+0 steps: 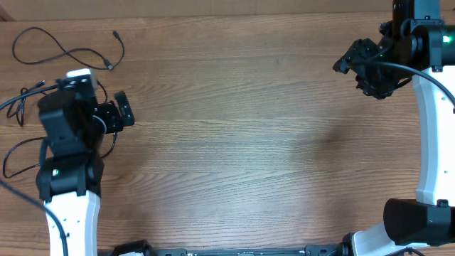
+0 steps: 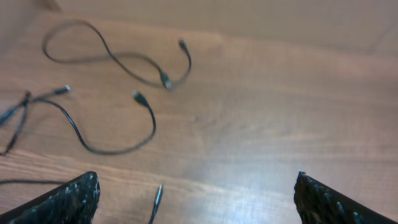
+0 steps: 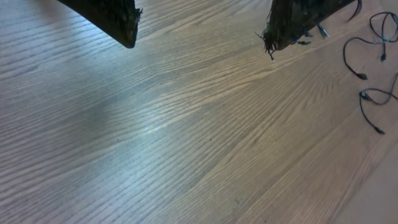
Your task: Untangle cables
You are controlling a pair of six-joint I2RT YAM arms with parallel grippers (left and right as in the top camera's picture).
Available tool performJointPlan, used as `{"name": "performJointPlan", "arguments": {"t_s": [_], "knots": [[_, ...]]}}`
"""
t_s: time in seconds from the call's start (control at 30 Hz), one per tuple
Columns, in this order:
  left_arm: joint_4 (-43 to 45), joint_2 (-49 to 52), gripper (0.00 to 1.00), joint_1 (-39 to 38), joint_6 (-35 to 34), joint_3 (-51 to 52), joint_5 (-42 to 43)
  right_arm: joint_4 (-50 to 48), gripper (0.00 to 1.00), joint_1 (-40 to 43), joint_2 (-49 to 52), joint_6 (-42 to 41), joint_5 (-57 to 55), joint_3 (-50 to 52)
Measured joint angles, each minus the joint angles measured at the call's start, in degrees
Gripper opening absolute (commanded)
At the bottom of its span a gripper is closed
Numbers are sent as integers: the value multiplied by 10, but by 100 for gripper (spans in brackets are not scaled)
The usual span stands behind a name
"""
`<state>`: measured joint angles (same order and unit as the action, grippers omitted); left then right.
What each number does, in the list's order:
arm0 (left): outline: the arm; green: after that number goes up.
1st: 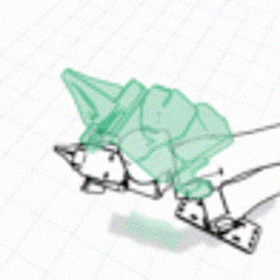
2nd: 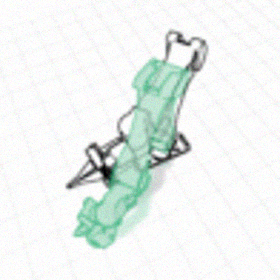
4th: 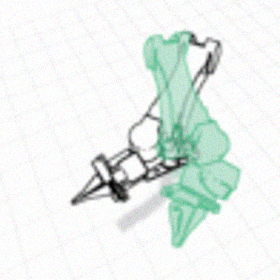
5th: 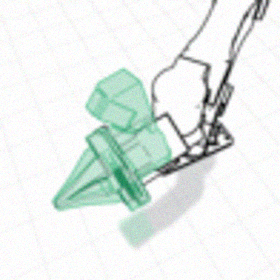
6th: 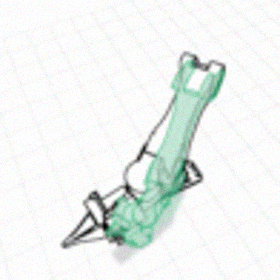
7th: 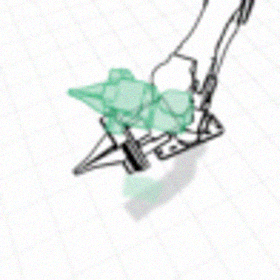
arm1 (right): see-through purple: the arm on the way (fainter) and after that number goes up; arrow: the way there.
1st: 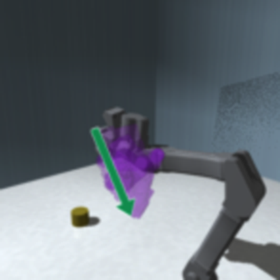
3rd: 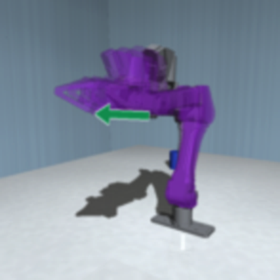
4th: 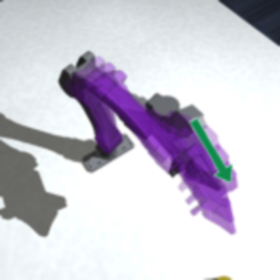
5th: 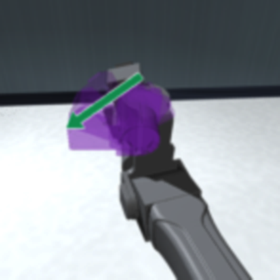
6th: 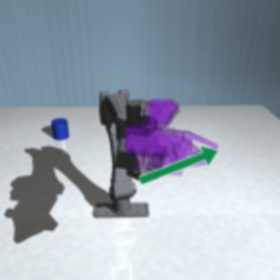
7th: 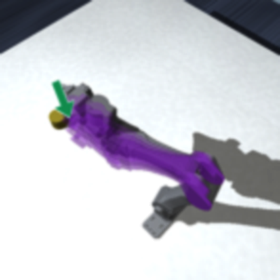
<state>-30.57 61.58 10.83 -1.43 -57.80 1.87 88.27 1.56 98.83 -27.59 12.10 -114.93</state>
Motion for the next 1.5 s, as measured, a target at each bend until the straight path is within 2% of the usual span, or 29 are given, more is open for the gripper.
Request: {"name": "performJointPlan", "arguments": {"t_s": [0.07,0.2,0.33,0.53,0.7,0.97,1.0,1.03,1.27,1.5], "knots": [[-10,20,100,-2,8,0,11,5,57,0,0,1,2,0],[-20,55,100,-3,19,0,68,15,57,0,0,20,26,0],[-23,62,100,-3,21,0,100,36,68,0,0,43,51,0],[-22,62,100,-3,26,0,117,84,73,-16,-11,94,59,4],[-23,63,100,-3,28,0,121,88,76,-91,-68,111,47,40],[-23,63,100,-3,29,0,121,89,79,-199,-181,57,-49,99],[-23,63,100,-3,29,0,121,88,83,-207,-193,53,-57,103],[-23,63,100,-3,29,0,121,89,100,-215,-207,49,-64,106],[-23,63,100,-3,29,0,121,90,100,-227,-271,38,-87,117],[-23,63,100,-3,29,0,121,90,100,-227,-271,37,-86,120]]}}
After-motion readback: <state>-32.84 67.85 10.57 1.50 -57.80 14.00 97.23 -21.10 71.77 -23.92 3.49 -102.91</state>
